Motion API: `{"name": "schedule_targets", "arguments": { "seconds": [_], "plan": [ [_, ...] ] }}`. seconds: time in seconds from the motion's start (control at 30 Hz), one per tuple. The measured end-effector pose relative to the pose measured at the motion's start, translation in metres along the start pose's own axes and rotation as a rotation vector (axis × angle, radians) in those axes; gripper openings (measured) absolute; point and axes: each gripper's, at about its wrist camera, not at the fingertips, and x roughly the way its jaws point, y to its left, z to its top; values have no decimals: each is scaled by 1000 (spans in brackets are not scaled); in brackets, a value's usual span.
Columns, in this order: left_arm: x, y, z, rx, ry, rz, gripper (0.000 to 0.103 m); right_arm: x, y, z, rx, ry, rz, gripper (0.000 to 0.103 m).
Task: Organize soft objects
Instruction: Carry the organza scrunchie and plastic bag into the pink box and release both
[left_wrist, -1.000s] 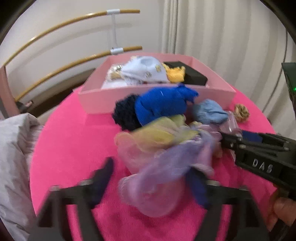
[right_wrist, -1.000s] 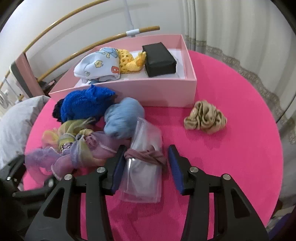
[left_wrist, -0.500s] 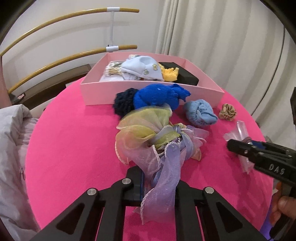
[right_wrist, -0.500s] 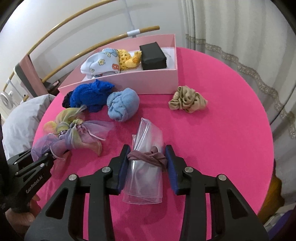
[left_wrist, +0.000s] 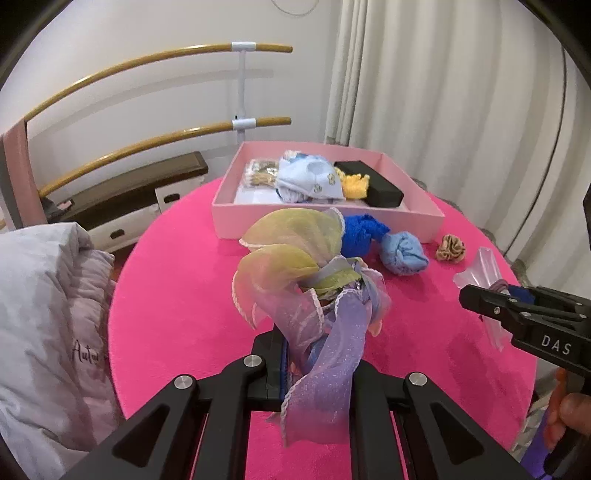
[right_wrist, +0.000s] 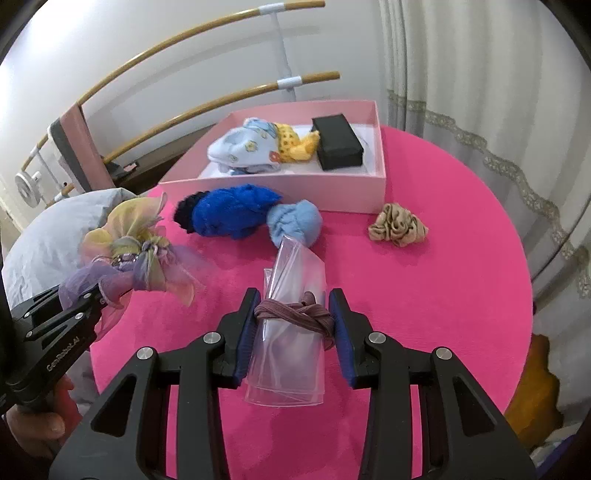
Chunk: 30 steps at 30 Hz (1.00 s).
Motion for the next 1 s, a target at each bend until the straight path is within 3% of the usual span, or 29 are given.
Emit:
{"name": "schedule_targets", "arguments": {
  "seconds": [0.6, 1.0],
  "plan": [
    [-53, 5, 16, 0, -100, 32, 7, -39, 24, 18, -49, -78, 51, 35],
    [-51, 12, 65, 3, -161, 66, 7, -52, 32, 72, -99, -158, 76, 35]
  ]
}}
